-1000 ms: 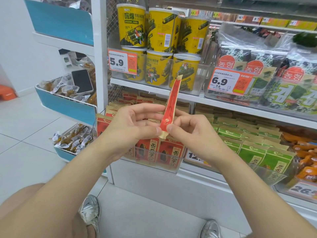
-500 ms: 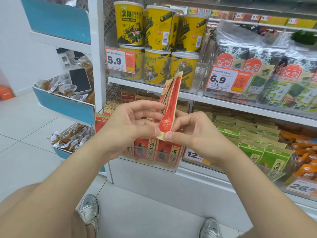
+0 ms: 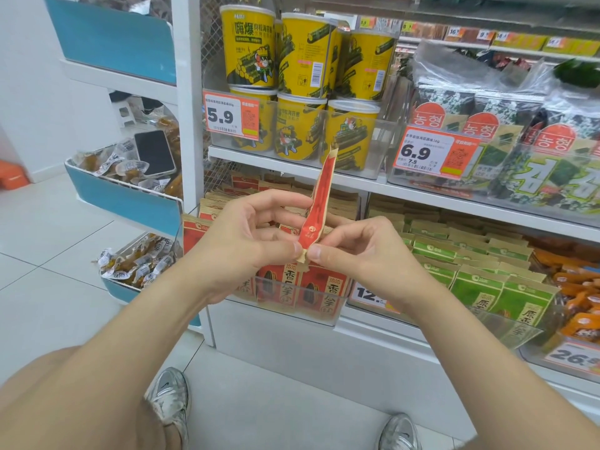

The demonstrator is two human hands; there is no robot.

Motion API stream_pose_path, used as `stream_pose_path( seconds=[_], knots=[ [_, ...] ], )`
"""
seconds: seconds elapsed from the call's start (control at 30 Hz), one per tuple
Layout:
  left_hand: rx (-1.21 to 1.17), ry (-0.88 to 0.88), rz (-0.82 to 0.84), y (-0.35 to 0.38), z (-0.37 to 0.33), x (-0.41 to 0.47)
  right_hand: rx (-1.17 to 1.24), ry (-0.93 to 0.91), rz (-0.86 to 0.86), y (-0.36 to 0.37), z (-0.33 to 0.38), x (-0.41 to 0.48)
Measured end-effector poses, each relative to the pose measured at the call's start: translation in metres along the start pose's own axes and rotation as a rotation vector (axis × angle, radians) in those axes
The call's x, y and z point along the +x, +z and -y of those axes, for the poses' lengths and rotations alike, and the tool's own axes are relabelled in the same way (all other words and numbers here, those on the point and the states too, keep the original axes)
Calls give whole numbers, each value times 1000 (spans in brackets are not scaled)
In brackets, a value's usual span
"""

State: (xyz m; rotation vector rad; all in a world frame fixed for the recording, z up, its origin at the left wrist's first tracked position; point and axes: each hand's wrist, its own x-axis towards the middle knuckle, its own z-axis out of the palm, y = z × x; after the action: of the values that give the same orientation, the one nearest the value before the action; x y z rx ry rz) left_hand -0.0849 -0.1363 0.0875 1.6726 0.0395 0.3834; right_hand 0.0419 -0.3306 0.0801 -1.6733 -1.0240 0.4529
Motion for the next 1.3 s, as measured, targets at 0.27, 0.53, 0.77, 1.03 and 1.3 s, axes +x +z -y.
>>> stream_pose_path(
  seconds=[0.27, 0.53, 0.77, 1.03, 1.3],
  knots=[
    [283, 1, -193, 16, 16, 2, -446, -93, -432, 31, 2, 10],
    [510, 24, -52, -12, 15, 10, -159, -125, -333, 24, 17, 12],
    [418, 129, -119, -33, 11, 14, -187, -295, -338, 34, 25, 21],
    [770, 111, -394, -65, 33, 39, -405, -418, -580, 37, 9, 69],
    [917, -133, -146, -89, 49, 70, -510, -338, -430, 55, -25, 126]
  ],
)
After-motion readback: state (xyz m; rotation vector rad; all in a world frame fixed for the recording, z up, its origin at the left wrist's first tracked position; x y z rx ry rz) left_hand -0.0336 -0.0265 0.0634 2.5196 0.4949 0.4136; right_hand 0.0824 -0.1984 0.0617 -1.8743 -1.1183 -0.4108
